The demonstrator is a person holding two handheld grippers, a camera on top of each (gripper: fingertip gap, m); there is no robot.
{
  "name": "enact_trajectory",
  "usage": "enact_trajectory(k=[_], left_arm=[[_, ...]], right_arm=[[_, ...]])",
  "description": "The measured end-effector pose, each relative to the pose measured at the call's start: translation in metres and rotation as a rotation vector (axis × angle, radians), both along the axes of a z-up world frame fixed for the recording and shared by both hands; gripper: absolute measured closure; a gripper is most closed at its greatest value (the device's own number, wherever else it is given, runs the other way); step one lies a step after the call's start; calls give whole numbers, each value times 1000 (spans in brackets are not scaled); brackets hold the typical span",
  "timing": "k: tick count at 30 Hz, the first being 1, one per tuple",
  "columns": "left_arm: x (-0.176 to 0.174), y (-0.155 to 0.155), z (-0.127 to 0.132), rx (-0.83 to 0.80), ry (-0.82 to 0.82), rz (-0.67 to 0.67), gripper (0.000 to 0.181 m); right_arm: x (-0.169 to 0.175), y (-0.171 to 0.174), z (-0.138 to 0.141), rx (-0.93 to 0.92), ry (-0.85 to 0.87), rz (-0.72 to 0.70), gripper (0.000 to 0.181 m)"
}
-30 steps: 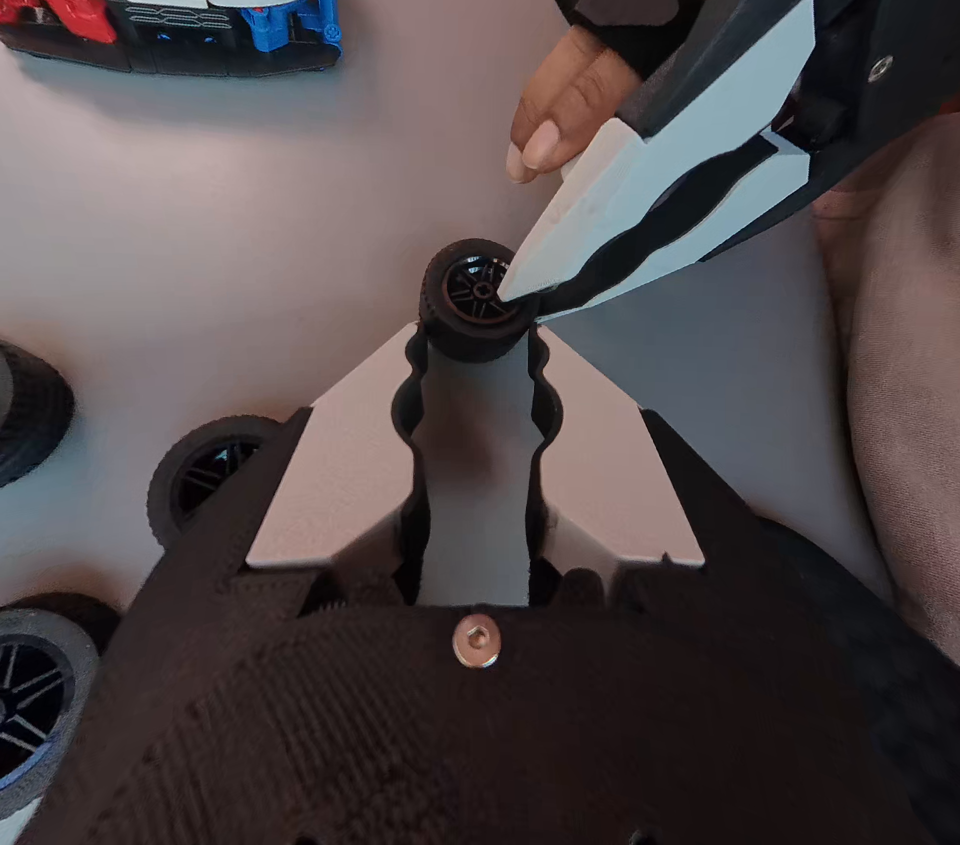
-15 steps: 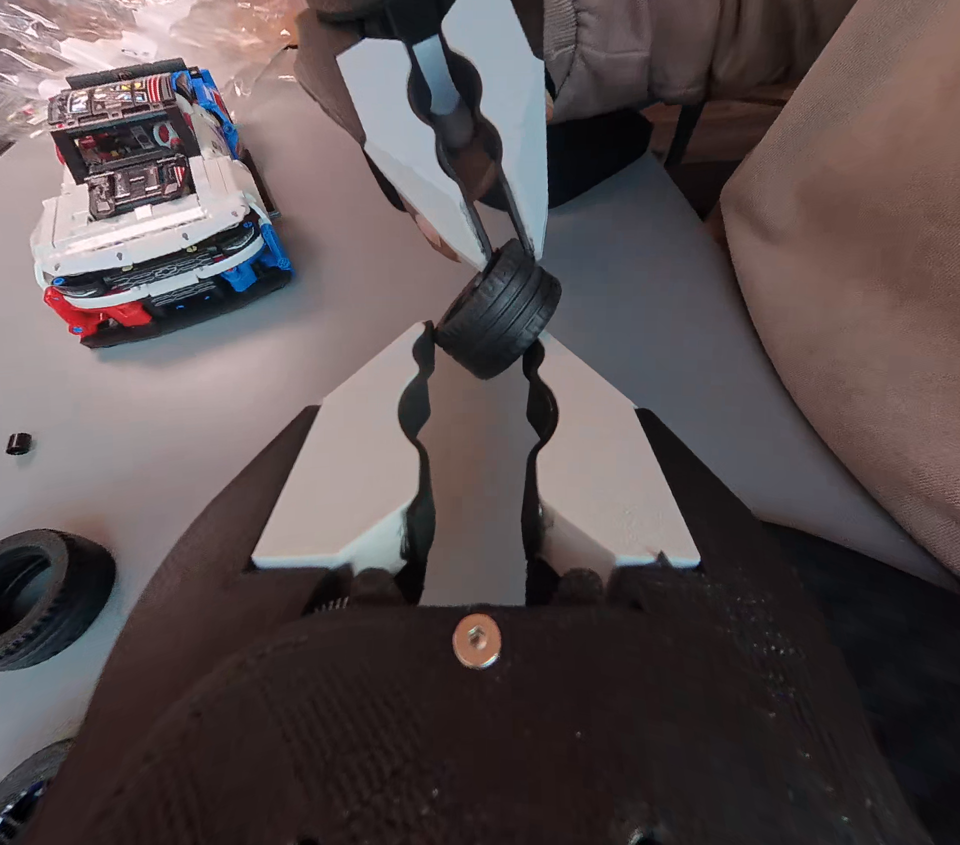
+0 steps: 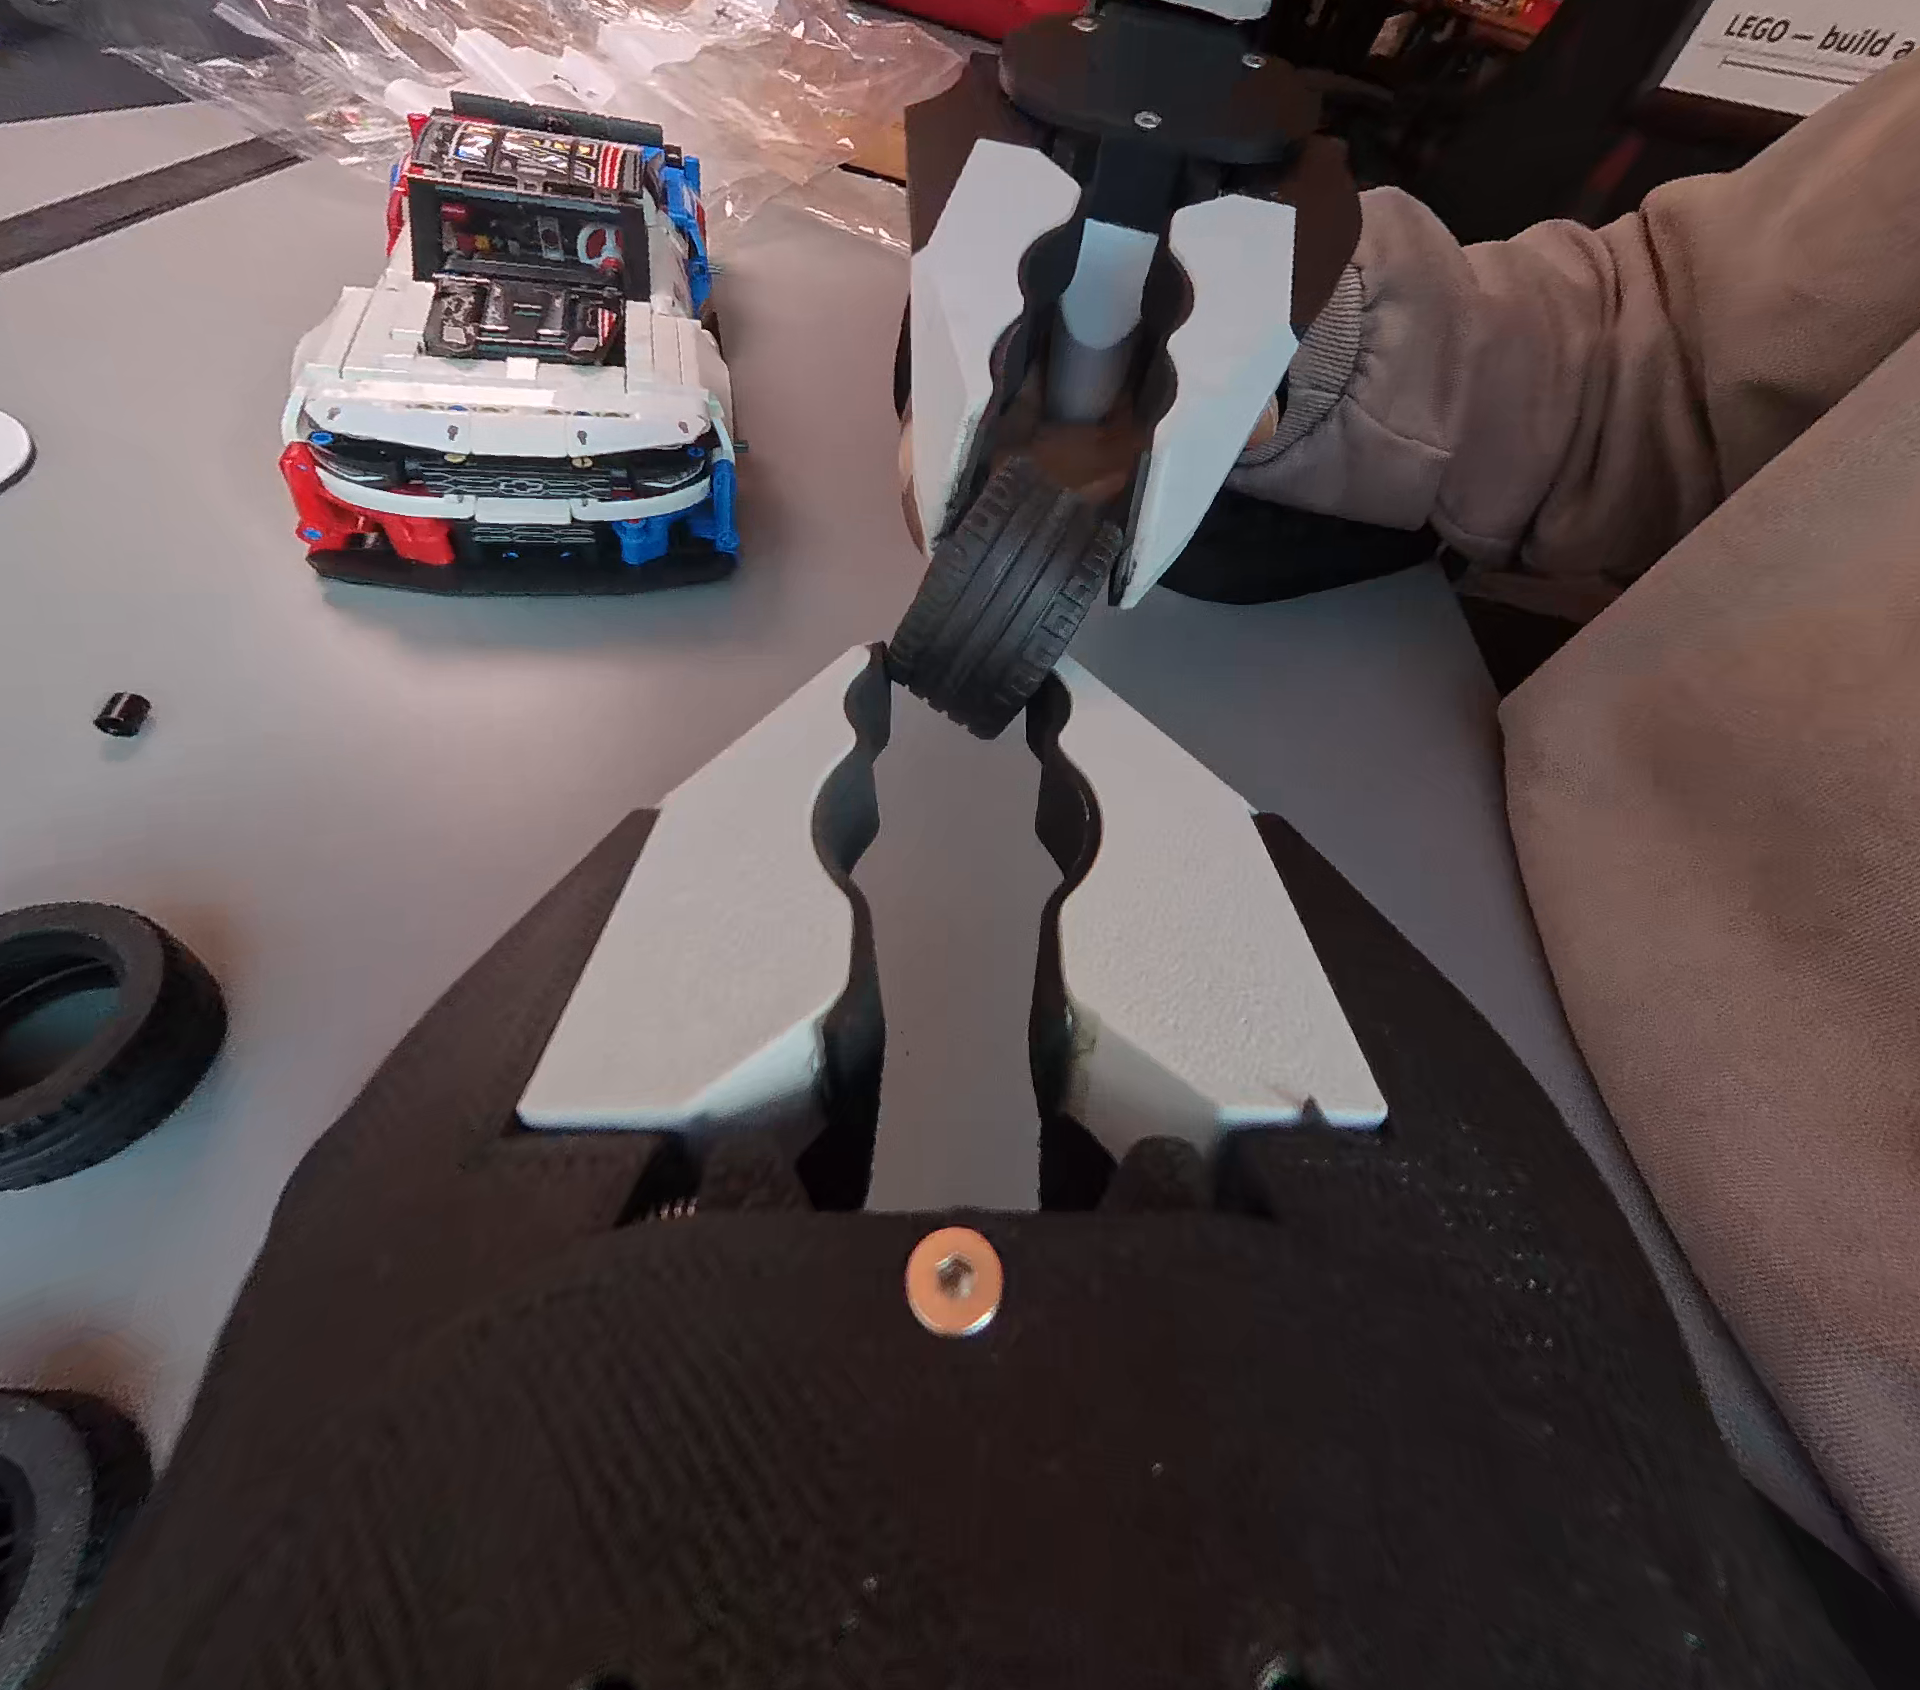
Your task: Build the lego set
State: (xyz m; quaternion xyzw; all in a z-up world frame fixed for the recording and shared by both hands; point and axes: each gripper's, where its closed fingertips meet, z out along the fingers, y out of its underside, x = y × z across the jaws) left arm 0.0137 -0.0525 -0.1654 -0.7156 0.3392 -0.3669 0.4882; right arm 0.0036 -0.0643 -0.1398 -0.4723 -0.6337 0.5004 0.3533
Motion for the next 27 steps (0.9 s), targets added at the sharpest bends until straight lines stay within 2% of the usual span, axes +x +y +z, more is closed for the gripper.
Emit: enact_trajectory(k=[7, 11, 15, 20, 22, 27], left_arm=[[-1, -3, 2, 75, 19, 4, 157], [-2, -5, -2, 57, 4, -23, 157], [-1, -7, -9, 69, 25, -41, 157], [-3, -6, -7, 76, 8, -31, 156], [-2, -8, -4, 107, 9, -36, 150], [5, -22, 1, 191, 14, -114, 157]], right_arm=[[-1, -4, 4, 95, 69, -24, 158], [-4, -5, 4, 204, 121, -44, 158], [-3, -6, -3, 233, 82, -27, 159], [-5, -5, -2, 112, 76, -14, 161], [-5, -9, -1, 47, 71, 9, 161], [-2, -22, 5, -137, 61, 88, 162]])
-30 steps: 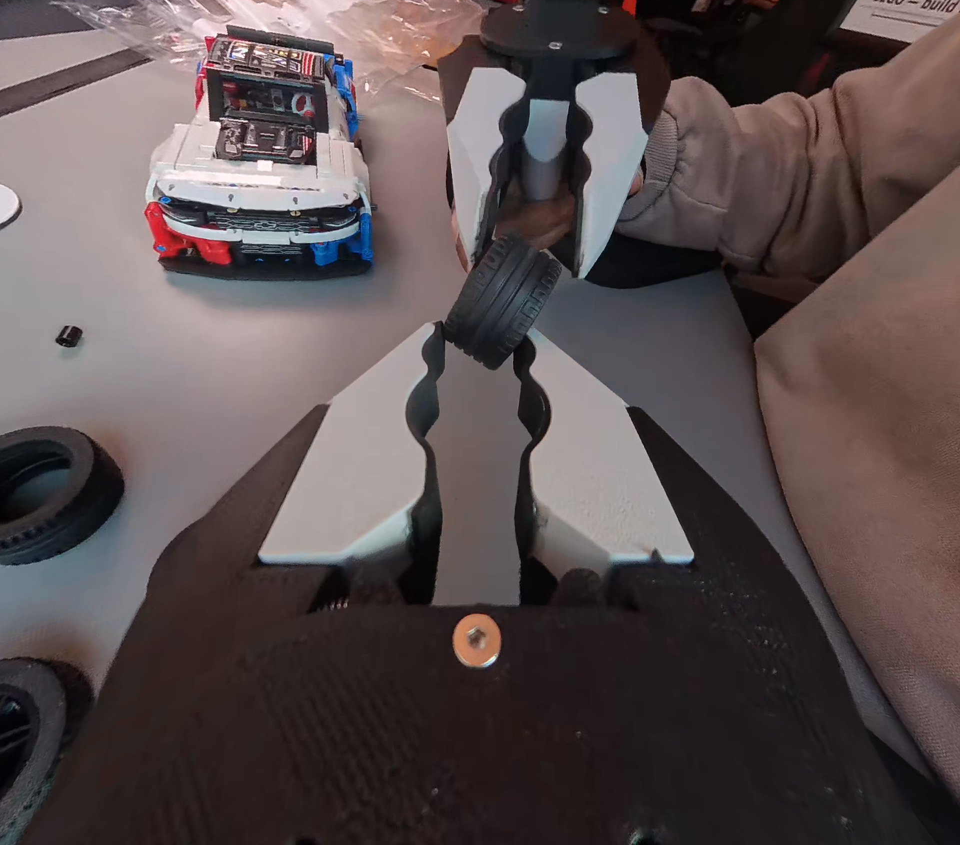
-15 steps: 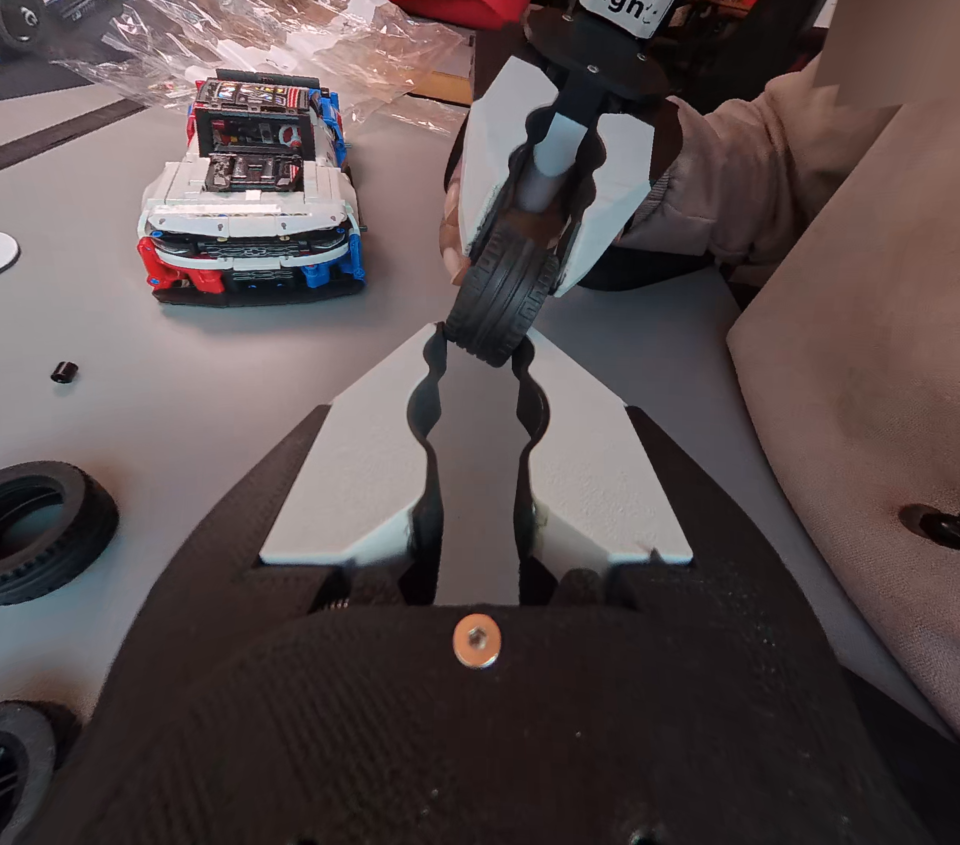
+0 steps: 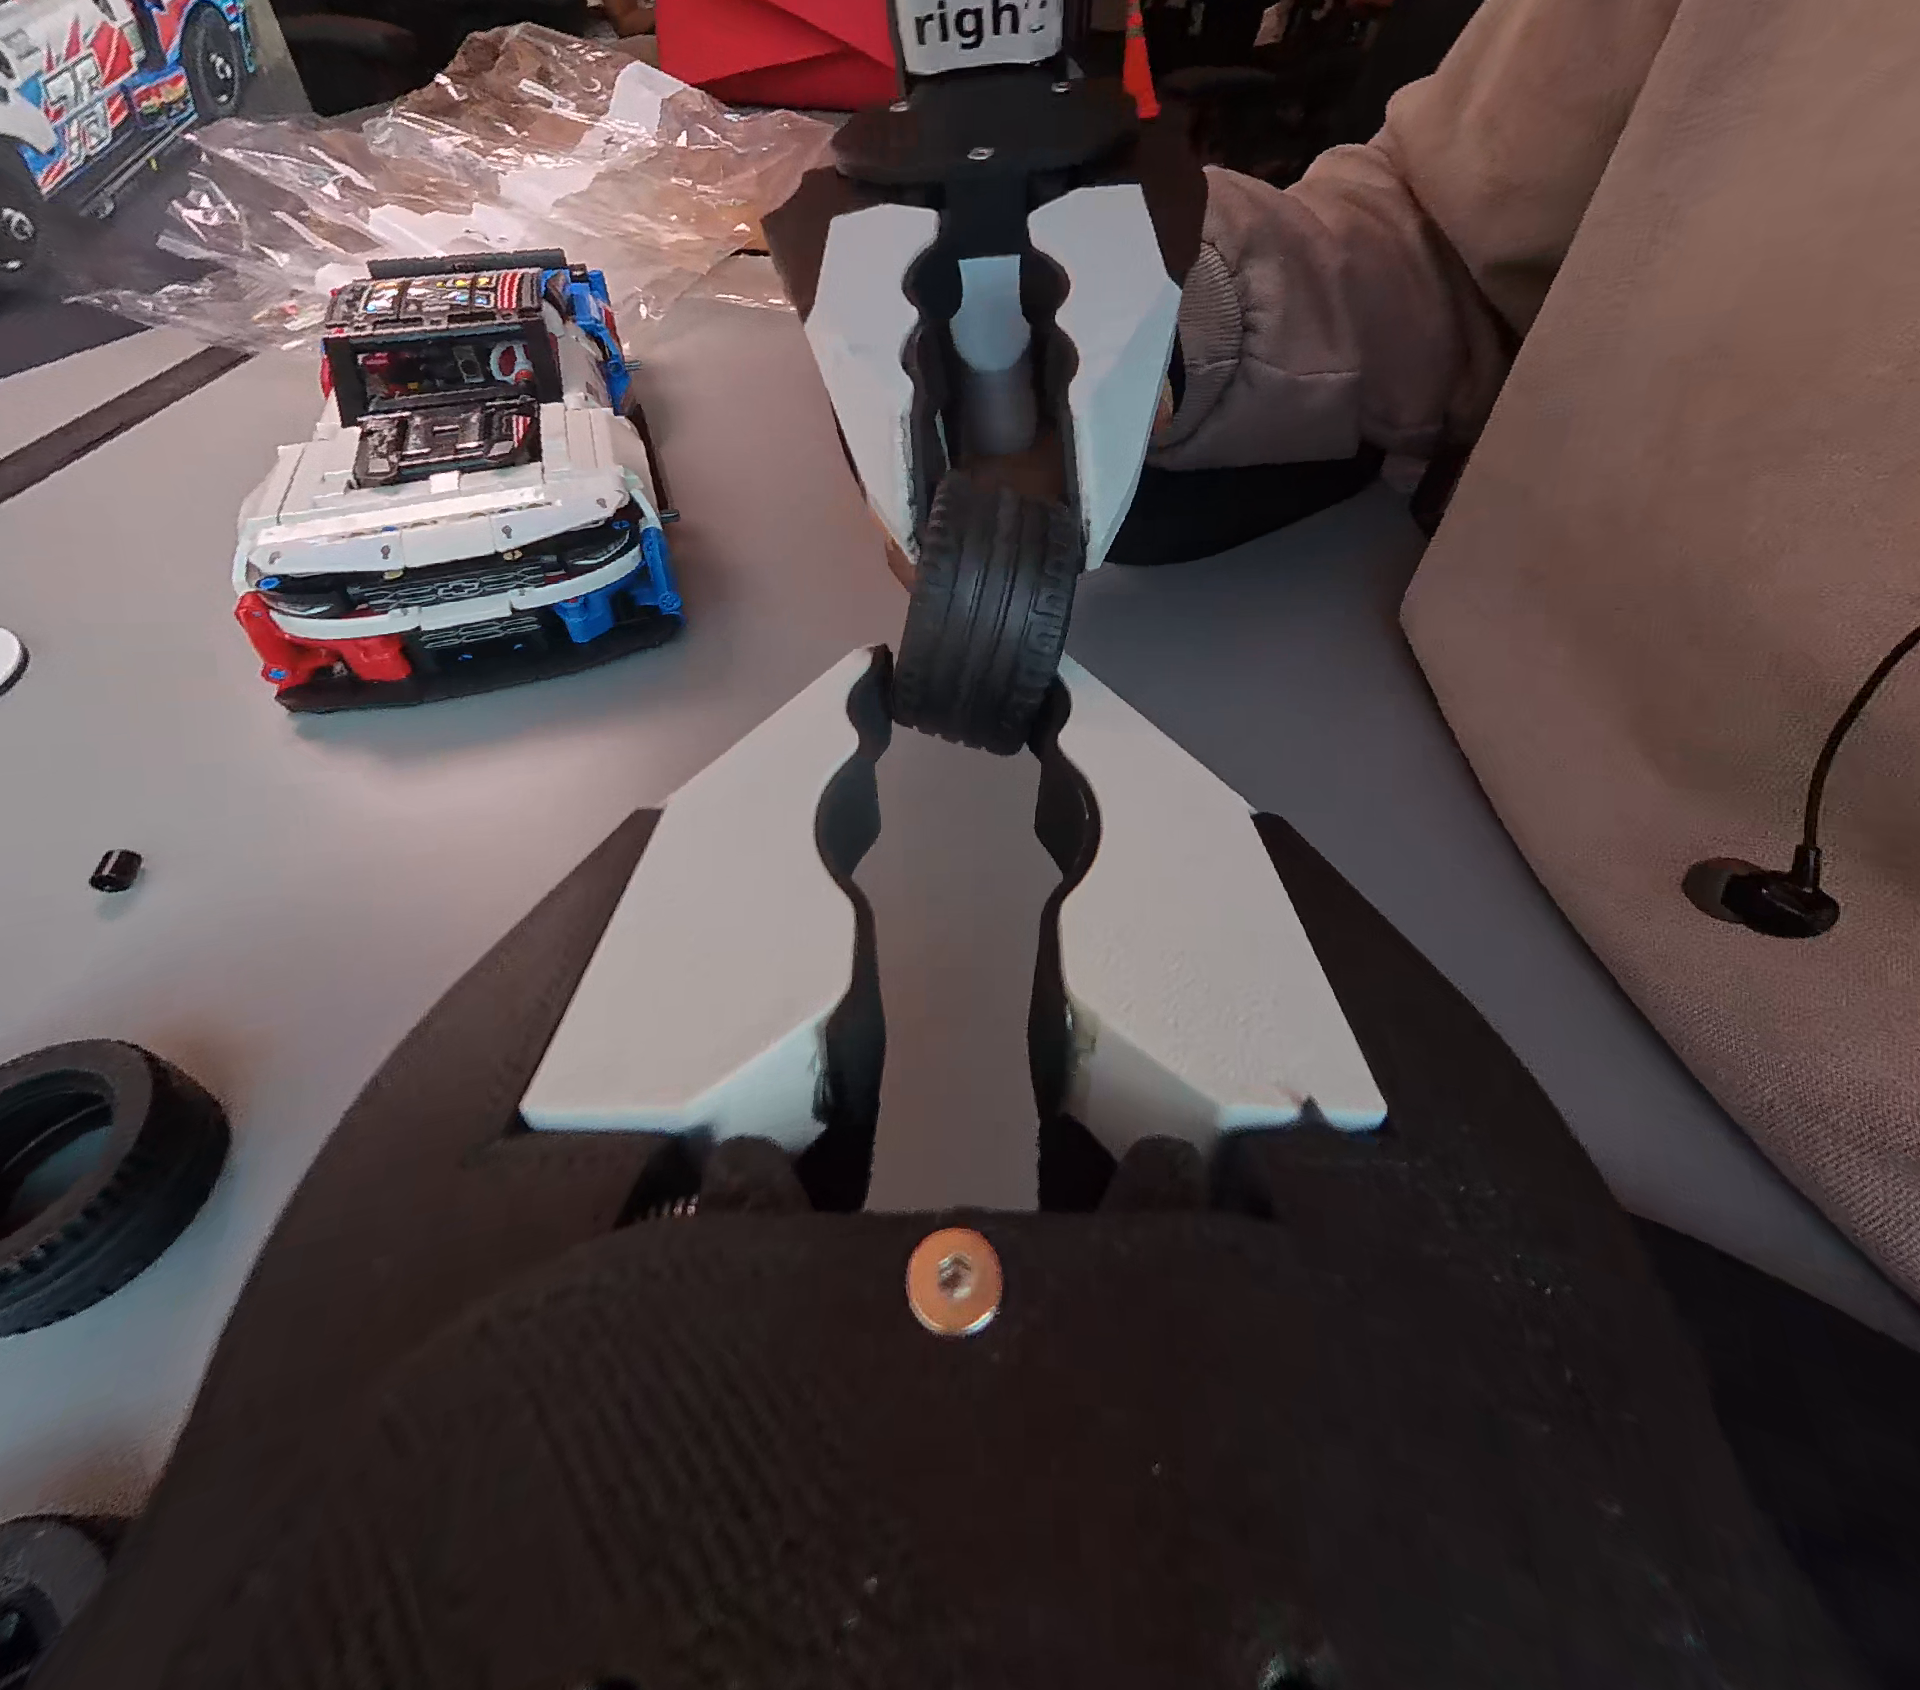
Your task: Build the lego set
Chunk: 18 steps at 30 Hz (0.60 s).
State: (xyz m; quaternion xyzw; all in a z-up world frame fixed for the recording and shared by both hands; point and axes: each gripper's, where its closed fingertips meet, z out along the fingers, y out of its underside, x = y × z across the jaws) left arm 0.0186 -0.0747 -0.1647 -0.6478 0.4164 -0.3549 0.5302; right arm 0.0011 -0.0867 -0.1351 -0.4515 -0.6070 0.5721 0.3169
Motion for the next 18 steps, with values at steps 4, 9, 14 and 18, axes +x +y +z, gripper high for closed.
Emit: enact_trajectory(k=[4, 9, 14, 18], left_arm=[[4, -8, 1, 101, 37, -28, 157], [10, -16, 1, 207, 96, -46, 158], [11, -16, 3, 325, 149, -14, 159], [11, -12, 6, 357, 148, 20, 159]], right_arm=[[3, -10, 2, -148, -12, 80, 164], [9, -19, 3, -350, -33, 201, 165], [11, -20, 5, -535, -47, 295, 166], [11, -15, 11, -579, -14, 280, 172]])
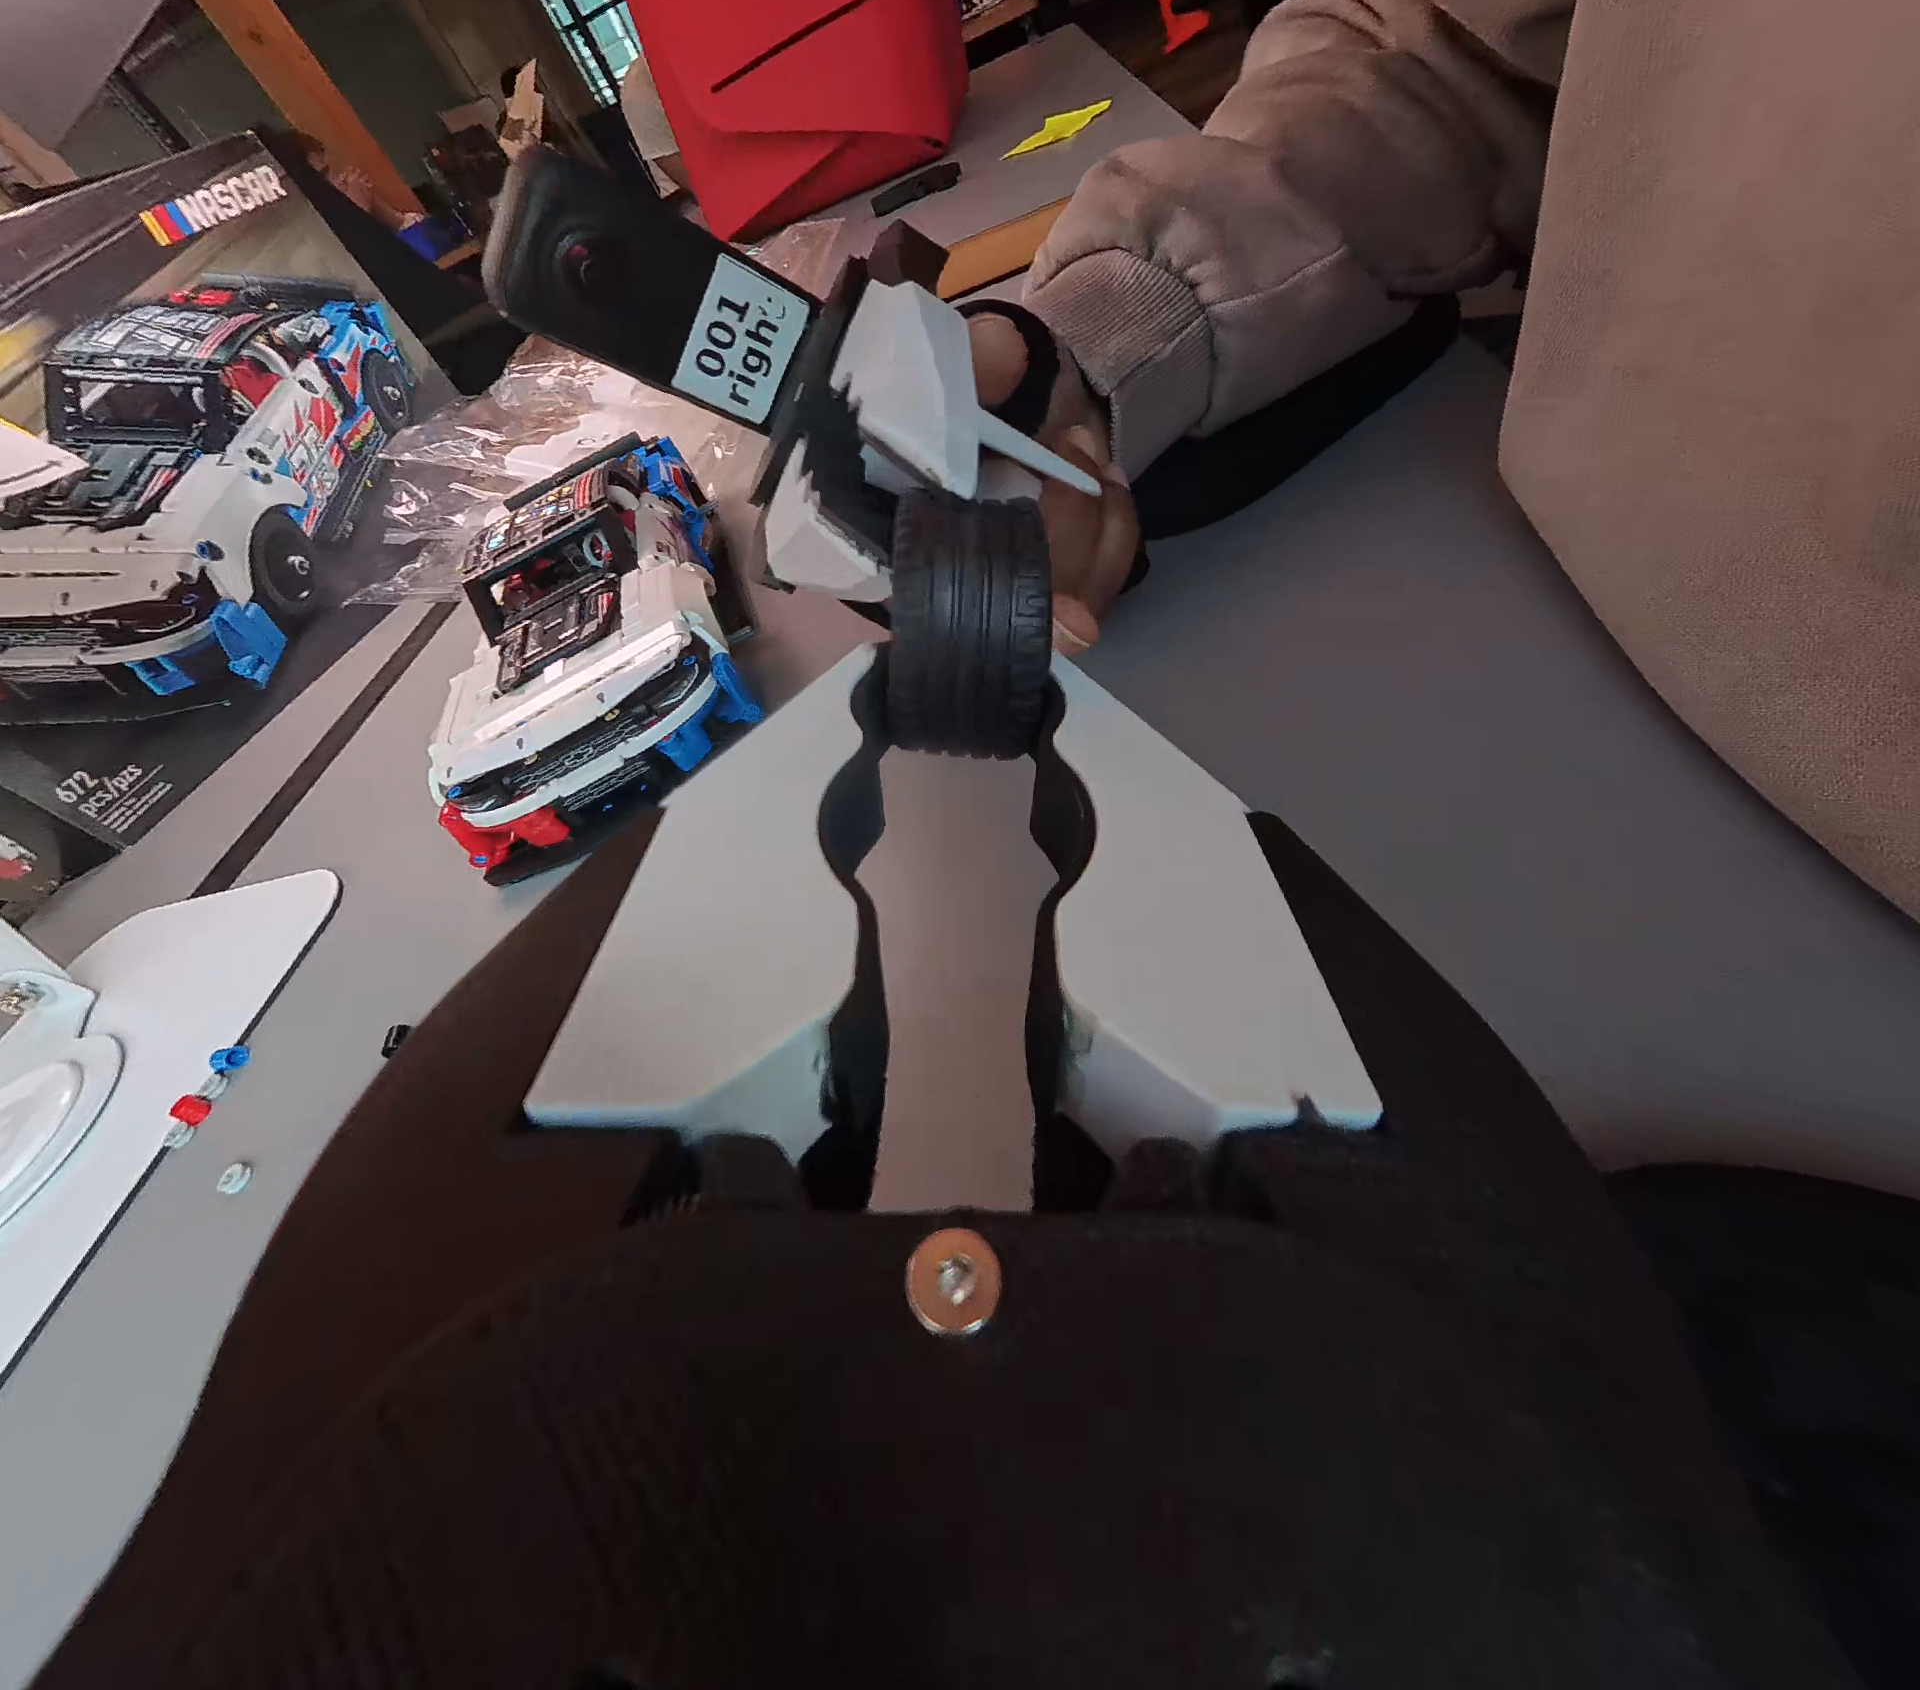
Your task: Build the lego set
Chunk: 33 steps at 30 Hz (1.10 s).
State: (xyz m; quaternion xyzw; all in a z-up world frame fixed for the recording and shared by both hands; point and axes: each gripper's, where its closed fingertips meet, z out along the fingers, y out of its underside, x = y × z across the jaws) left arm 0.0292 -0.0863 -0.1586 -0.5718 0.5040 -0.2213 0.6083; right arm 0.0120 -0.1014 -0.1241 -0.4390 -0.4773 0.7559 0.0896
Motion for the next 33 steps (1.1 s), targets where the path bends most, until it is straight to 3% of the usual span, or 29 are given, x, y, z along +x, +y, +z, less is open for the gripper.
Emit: enact_trajectory(k=[2, 5, 7, 10, 13, 21, 29, 33], left_arm=[[-2, 3, -2, -21, 7, 21, 158], [-9, 10, -1, -41, -7, 64, 159], [-13, 13, 0, -56, -21, 78, 159], [-12, 14, -5, -74, -3, 79, 159], [-7, 11, -10, -75, 34, 65, 159], [1, -4, -22, -9, 133, -19, 159], [9, -19, -35, -67, 177, -149, 155], [11, -24, -23, -138, 76, -194, 154]], right_arm=[[-1, 3, -1, 147, 39, -75, 169], [-1, 5, -1, 420, 104, -176, 146], [-2, 9, -3, 589, 129, -252, 140], [-9, 10, -11, 836, 142, -334, 141], [-13, 8, -20, 990, 137, -354, 157], [-5, -10, -30, 706, 22, -131, 162], [1, -23, -39, 359, -71, 66, 163], [3, -24, -25, 136, -67, 165, 164]])
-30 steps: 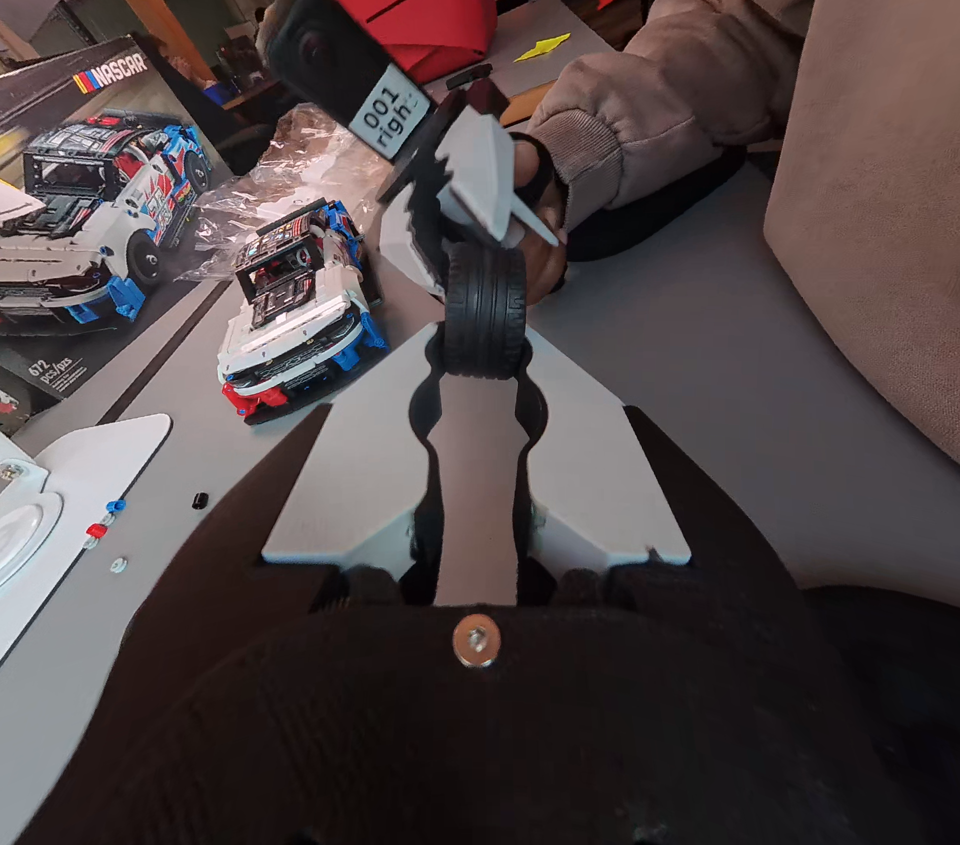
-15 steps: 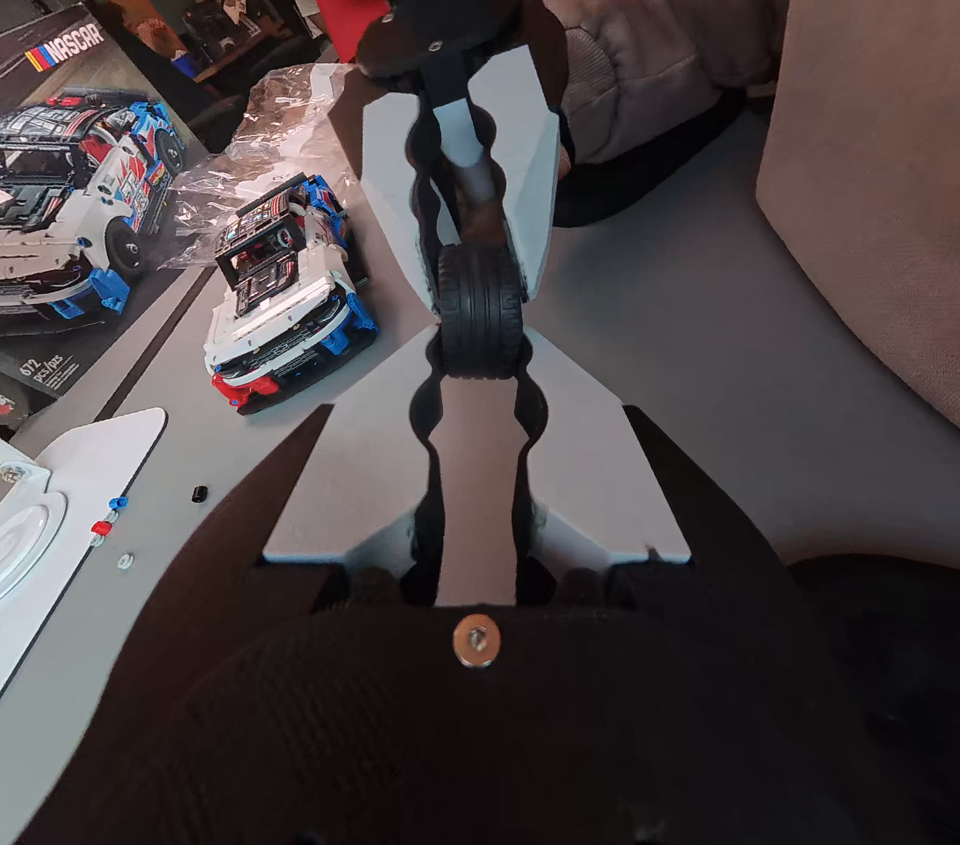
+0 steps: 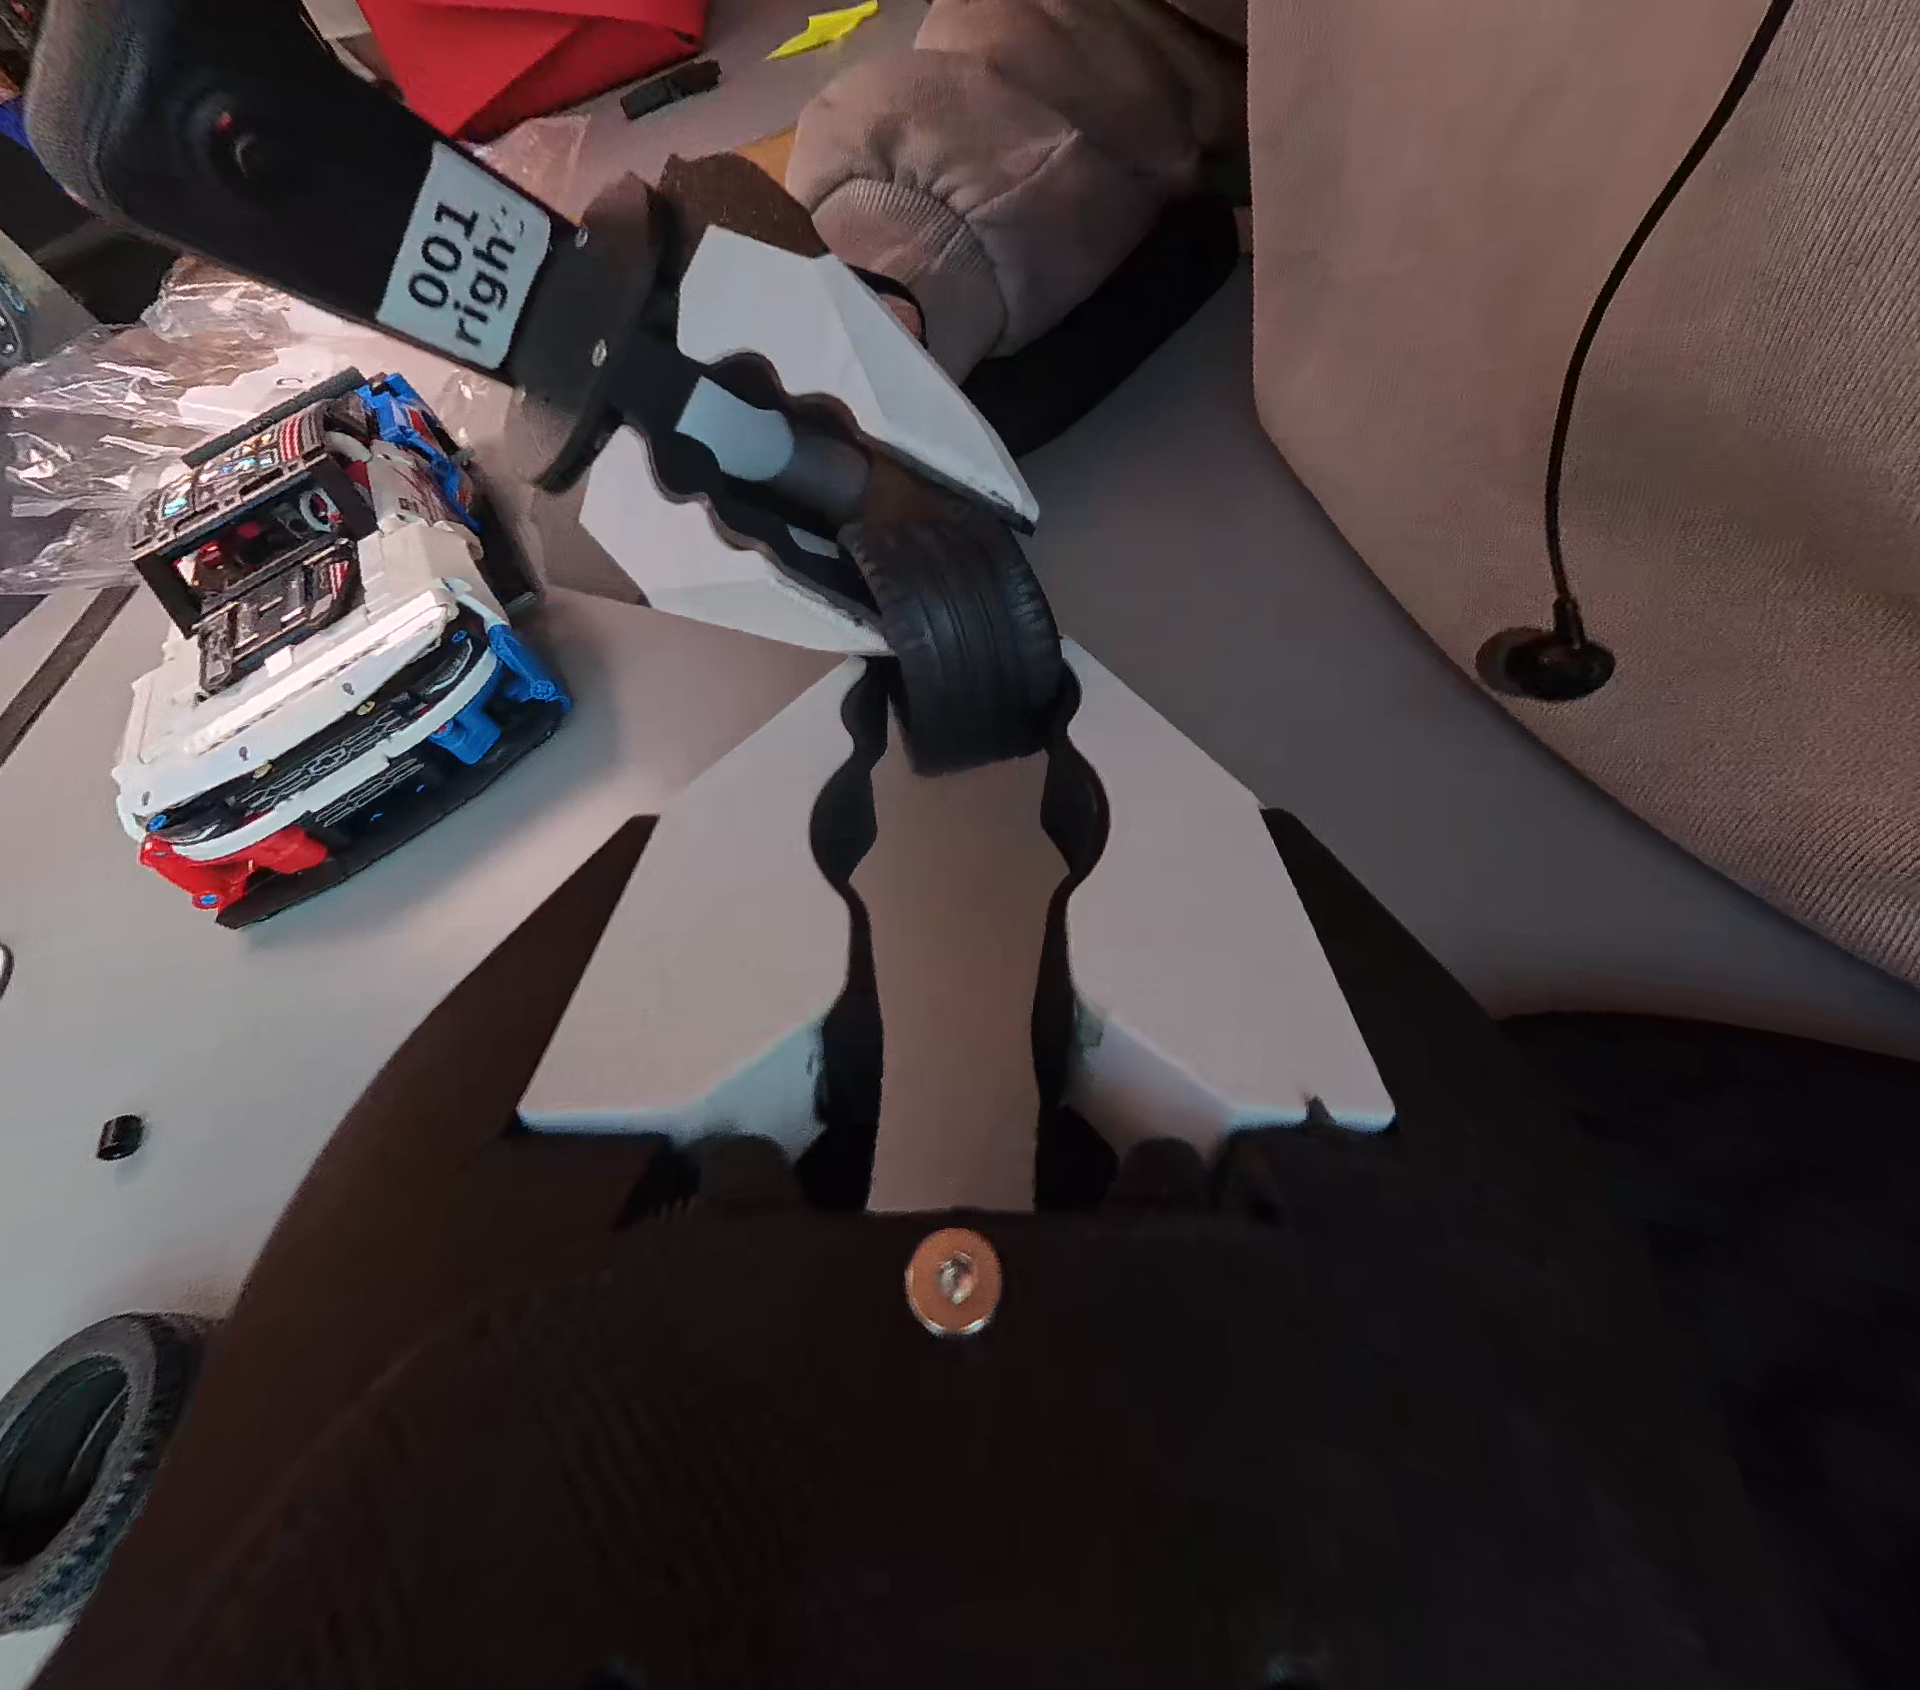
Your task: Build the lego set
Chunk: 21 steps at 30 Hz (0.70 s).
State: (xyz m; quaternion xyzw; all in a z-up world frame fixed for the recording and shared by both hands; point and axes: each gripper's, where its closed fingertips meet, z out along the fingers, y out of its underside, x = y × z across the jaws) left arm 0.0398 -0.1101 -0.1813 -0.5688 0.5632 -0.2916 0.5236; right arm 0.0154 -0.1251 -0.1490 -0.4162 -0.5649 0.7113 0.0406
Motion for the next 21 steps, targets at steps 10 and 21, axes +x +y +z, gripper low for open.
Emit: enact_trajectory(k=[10, 21], left_arm=[[-15, 20, 18, -86, -124, 137, 158], [-17, 23, 18, -84, -135, 156, 158]], right_arm=[[-9, 23, 10, 260, 177, -253, 155], [-11, 28, 5, 561, 238, -374, 157]])
